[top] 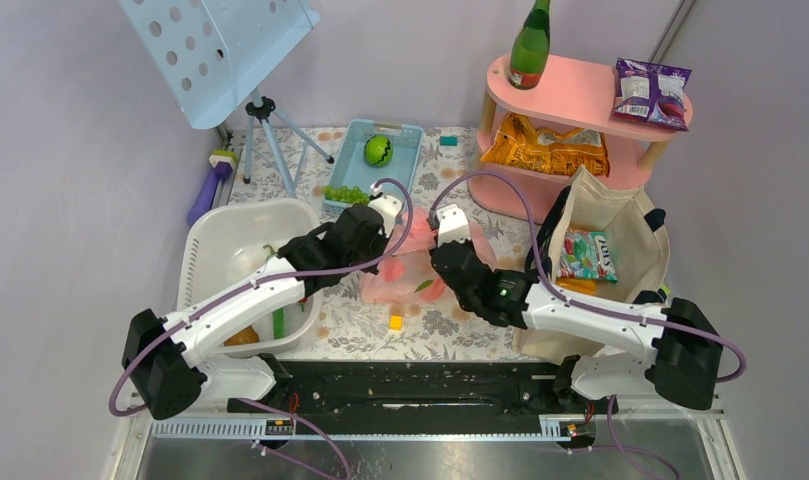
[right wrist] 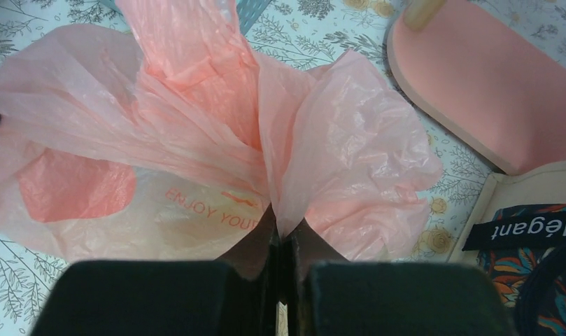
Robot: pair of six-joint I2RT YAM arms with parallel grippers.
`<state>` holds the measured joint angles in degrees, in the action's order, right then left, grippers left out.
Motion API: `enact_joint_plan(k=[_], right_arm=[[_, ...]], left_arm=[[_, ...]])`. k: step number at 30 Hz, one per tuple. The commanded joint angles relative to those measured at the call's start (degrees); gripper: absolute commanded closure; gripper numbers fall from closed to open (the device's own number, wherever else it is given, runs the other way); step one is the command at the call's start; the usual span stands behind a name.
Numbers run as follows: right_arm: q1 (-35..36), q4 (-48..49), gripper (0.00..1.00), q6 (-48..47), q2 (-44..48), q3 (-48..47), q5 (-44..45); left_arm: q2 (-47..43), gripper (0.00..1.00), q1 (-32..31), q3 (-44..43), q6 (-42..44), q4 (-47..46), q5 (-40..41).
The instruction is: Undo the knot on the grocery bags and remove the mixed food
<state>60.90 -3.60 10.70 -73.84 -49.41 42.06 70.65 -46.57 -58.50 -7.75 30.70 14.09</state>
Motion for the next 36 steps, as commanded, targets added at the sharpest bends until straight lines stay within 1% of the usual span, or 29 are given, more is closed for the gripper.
enact_joint_plan(k=[1, 3, 5, 9, 12, 14, 18, 19, 21, 23, 24, 26, 28, 29, 30, 31, 33, 34, 36], right_arm=[[-0.7, 0.5, 1.0, -1.5, 4.8, 1.2, 2.8], [-3.5, -3.1, 1.0, -0.5, 6.2, 0.6, -2.2], [-7.6, -7.1, 1.0, 1.1, 7.6, -0.2, -9.7], [-13.4, -10.8, 1.0, -0.7, 11.4, -0.9, -25.1], [-15.6, -13.8, 1.0, -0.6, 13.1, -1.7, -29.0], [-17.9, -14.1, 1.0, 0.5, 14.3, -1.1, -32.3], [-22.8, -13.9, 1.0, 2.6, 16.9, 0.2, -40.8], [-23.7, -13.8, 1.0, 3.1, 17.3, 0.5, -41.7], [-25.1, -13.5, 1.0, 4.1, 17.7, 0.7, -45.5], [-26.0, -13.0, 1.0, 4.8, 17.9, 0.9, -49.2], [-26.3, -12.4, 1.0, 5.2, 18.1, 1.2, -51.0], [-26.3, -11.3, 1.0, 6.1, 18.1, 1.4, -53.7], [-26.4, -11.3, 1.0, 7.0, 17.9, 1.0, -55.3], [-26.5, -11.3, 1.0, 7.4, 17.8, 0.9, -55.8], [-26.6, -11.3, 1.0, 7.9, 17.6, 0.8, -56.3], [-26.7, -11.5, 1.0, 8.3, 17.4, 0.5, -56.7], [-27.0, -12.6, 1.0, 9.1, 16.5, -0.3, -56.9], [-27.2, -12.9, 1.0, 9.5, 16.1, -0.6, -57.1], [-27.5, -12.9, 1.0, 9.8, 15.6, -0.7, -58.3]], left_arm=[[1.1, 1.0, 0.2, -1.1, 1.5, -0.4, 7.0], [1.4, 1.0, 0.4, -1.2, 1.4, 0.1, 9.8], [1.4, 1.0, 1.1, -1.4, 1.0, 0.4, 10.6], [1.9, 1.0, 2.9, -2.0, 0.3, 1.6, 12.0], [2.0, 1.0, 3.0, -2.2, 0.1, 2.3, 14.1], [1.6, 1.0, 3.1, -2.1, 0.1, 2.3, 15.2], [1.9, 1.0, 3.1, -2.2, -0.3, 3.3, 19.9], [2.0, 1.0, 3.1, -2.2, -0.4, 3.4, 20.7], [2.2, 1.0, 3.0, -2.2, -0.2, 3.5, 21.3], [2.0, 1.0, 2.7, -2.7, 0.5, 3.5, 20.1], [1.6, 0.95, 2.3, -3.0, 1.2, 3.4, 19.3], [0.5, 0.7, 0.2, -3.7, 3.2, 3.2, 18.4], [-1.0, 0.43, -4.0, -4.7, 5.6, 2.7, 19.2], [-2.0, 0.34, -5.9, -5.3, 6.8, 2.4, 19.7], [-2.8, 0.28, -7.6, -5.8, 8.7, 1.8, 20.3], [-3.8, 0.25, -9.5, -6.4, 10.5, 1.1, 21.3], [-4.7, 0.22, -12.1, -8.6, 13.8, 0.5, 22.5], [-4.9, 0.21, -13.1, -9.7, 15.6, 0.6, 21.0], [-4.8, 0.11, -14.5, -11.0, 19.9, 0.7, 15.2]])
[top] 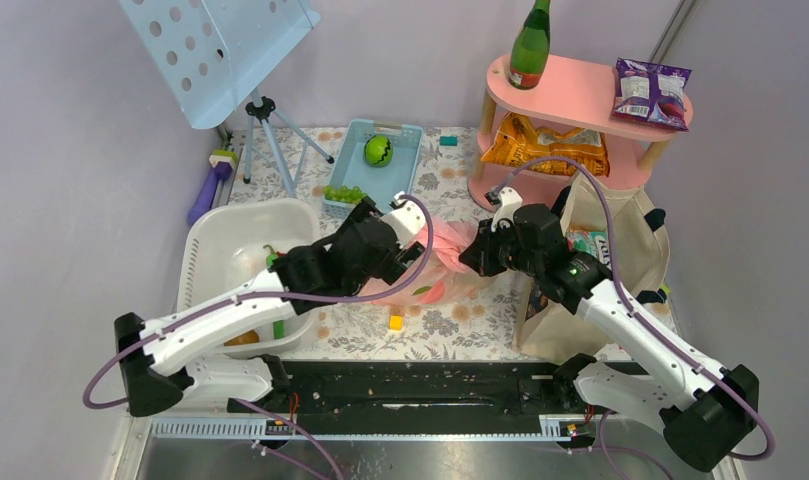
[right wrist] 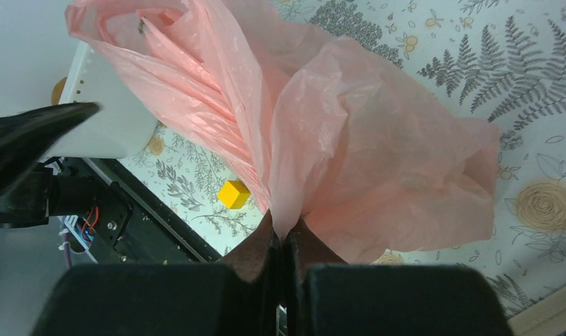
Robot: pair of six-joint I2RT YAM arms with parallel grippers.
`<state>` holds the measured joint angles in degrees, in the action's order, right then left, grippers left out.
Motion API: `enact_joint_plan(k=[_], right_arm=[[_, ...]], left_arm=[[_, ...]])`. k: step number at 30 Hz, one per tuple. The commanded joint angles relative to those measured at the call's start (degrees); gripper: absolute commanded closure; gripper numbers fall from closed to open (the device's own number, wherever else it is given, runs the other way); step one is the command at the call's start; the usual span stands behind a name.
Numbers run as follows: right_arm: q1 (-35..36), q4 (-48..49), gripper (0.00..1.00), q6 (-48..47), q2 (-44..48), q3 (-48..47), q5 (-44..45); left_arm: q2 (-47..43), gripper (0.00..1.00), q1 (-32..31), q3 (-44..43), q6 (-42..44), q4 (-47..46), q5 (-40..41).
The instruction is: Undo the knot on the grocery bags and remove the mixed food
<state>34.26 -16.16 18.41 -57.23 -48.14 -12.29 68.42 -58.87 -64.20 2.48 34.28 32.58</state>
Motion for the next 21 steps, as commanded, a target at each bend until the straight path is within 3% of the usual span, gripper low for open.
enact_joint_plan(k=[1, 4, 13, 21], right_arm=[[-0.9, 0.0, 1.0, 2.2, -1.2, -1.8, -4.4], [-1.0, 0.7, 1.0, 2.6, -1.1, -1.4, -5.7], [-1.1, 1.3, 1.0, 1.9, 0.2, -0.1, -8.2], [-1.8, 1.1, 1.0, 1.8, 0.7, 0.7, -7.3]], left_arm=[[-2.1, 0.08, -2.9, -5.5, 11.9, -2.8, -6.5], [0.9, 0.05, -5.1, -6.1, 16.4, -2.7, -9.0], [12.5, 0.04, -9.8, -11.3, 20.3, -2.6, -0.6], [14.8, 0.55, -9.8, -10.3, 21.5, -5.9, 5.4]])
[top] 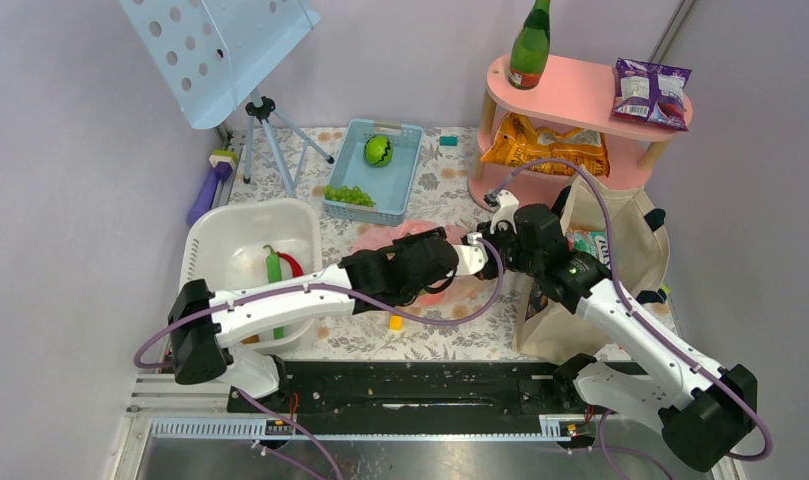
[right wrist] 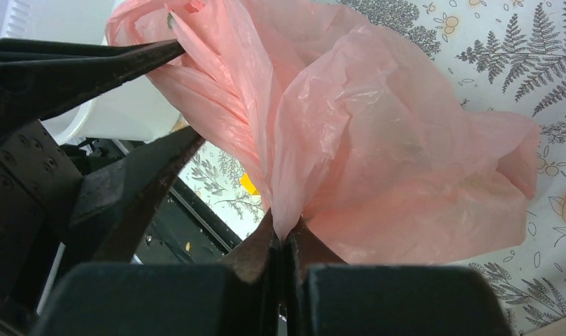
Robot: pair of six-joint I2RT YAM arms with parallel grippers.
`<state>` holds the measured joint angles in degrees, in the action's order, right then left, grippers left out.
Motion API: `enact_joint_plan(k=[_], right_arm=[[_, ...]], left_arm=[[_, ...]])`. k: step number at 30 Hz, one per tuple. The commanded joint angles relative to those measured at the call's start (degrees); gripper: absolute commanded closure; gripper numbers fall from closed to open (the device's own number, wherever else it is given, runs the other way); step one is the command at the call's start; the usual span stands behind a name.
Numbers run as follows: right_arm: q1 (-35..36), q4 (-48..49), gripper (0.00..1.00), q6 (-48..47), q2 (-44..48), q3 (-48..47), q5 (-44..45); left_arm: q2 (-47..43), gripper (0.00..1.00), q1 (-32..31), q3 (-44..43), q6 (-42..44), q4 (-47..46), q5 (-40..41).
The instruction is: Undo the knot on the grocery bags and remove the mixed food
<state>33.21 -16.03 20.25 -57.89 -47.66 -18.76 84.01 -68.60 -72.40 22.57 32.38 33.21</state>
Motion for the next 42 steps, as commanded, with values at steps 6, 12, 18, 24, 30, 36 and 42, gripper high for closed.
enact_joint_plan(k=[6, 12, 18, 24, 30, 36, 42], right_arm=[[-2.4, -0.4, 1.0, -0.3, 2.4, 0.3, 2.8], [-4.3, -1.5, 1.0, -0.5, 3.3, 0.4, 3.3], [-5.9, -3.1, 1.0, -1.0, 4.5, 0.7, 6.3], [-9.4, -6.3, 1.0, -3.2, 6.3, 0.2, 8.5], [-10.6, -6.3, 1.0, -2.1, 5.6, -0.5, 7.7], [-10.6, -6.7, 0.69, -1.3, 7.1, -2.6, 6.3], [-10.5, -7.4, 0.15, -3.3, 11.5, -5.8, 1.5]], left_arm=[[-2.7, 0.91, 0.0, 0.1, 2.8, -5.4, 6.7], [-5.0, 1.0, 1.1, 2.4, 1.1, -6.6, 7.0], [-9.0, 1.0, 3.8, 3.2, -4.0, -6.4, 4.9], [-16.7, 1.0, 11.8, 4.8, -14.7, -4.4, -2.2], [-24.5, 1.0, 23.8, 9.0, -25.3, -7.7, -19.3], [-27.3, 1.0, 27.2, 10.9, -27.3, -9.9, -27.9], [-27.1, 1.0, 28.3, 11.6, -28.7, -9.8, -31.5]])
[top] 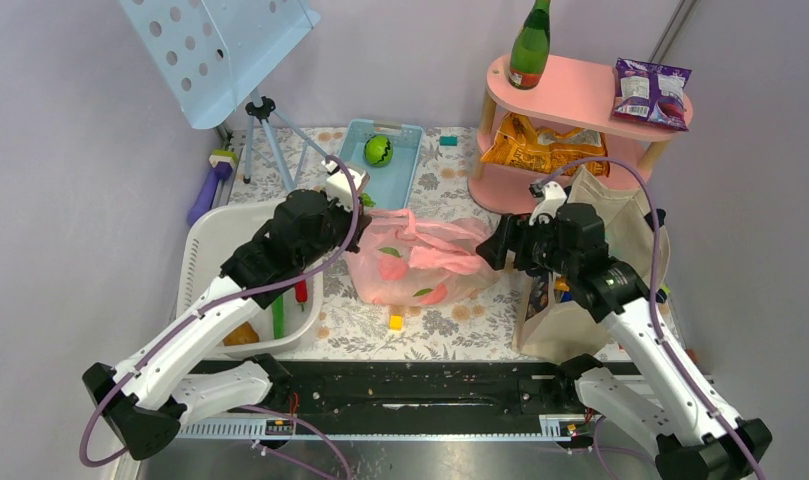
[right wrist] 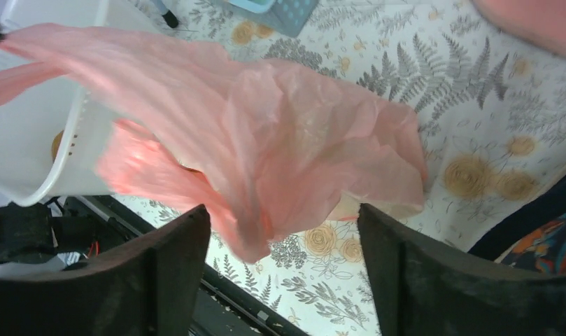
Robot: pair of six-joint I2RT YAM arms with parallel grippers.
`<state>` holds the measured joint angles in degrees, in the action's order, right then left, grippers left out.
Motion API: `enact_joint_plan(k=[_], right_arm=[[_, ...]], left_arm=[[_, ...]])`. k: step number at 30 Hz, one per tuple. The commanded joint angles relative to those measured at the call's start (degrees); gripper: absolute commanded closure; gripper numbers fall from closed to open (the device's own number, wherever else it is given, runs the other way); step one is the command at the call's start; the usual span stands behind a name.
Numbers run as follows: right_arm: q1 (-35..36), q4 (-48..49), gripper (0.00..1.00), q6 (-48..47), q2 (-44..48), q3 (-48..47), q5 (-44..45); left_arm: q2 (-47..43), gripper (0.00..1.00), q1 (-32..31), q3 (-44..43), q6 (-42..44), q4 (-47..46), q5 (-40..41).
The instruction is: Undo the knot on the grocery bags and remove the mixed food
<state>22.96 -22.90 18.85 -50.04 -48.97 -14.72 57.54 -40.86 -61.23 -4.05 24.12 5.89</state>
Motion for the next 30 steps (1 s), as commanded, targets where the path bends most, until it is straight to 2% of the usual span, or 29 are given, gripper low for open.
enact_joint_plan(k=[1, 3, 7, 10, 15, 18, 23, 26, 30], right_arm=[[-0.3, -0.3, 0.1, -2.1, 4.7, -4.6, -2.8], [-0.1, 0.4, 0.03, -2.7, 5.8, -4.5, -3.2], [2.6, 1.6, 0.02, -4.7, 6.8, -4.6, -3.4], [9.6, 1.1, 0.06, -7.6, 6.1, -6.4, -0.1], [25.1, 1.0, 0.09, -11.3, 3.3, -8.4, 13.4], [30.9, 5.1, 0.15, -8.9, 1.6, -7.6, 19.2], [36.4, 13.6, 0.23, -1.0, -3.0, -4.1, 23.6], [41.2, 14.1, 0.21, -1.7, -7.5, -4.5, 29.8], [45.9, 14.1, 0.09, -9.1, -12.1, -5.8, 38.9]], left_arm=[[-0.5, 1.0, 0.6, 0.4, -2.4, -1.6, -4.6], [-0.2, 1.0, 0.8, 0.3, -2.9, -1.5, -4.9], [0.9, 1.0, 1.7, -0.1, -4.2, -0.5, -4.5], [2.2, 1.0, 2.5, -0.3, -5.0, 0.1, -4.1], [2.8, 1.0, 3.4, 0.1, -4.8, 0.1, -3.9], [3.3, 1.0, 3.7, 0.4, -4.6, 0.1, -2.2], [3.9, 1.0, 4.3, 0.3, -4.5, 0.4, -2.4], [3.2, 1.0, 4.3, 1.2, -3.4, -0.6, -3.2], [2.4, 1.0, 4.4, 2.4, -2.3, -1.8, -3.4]])
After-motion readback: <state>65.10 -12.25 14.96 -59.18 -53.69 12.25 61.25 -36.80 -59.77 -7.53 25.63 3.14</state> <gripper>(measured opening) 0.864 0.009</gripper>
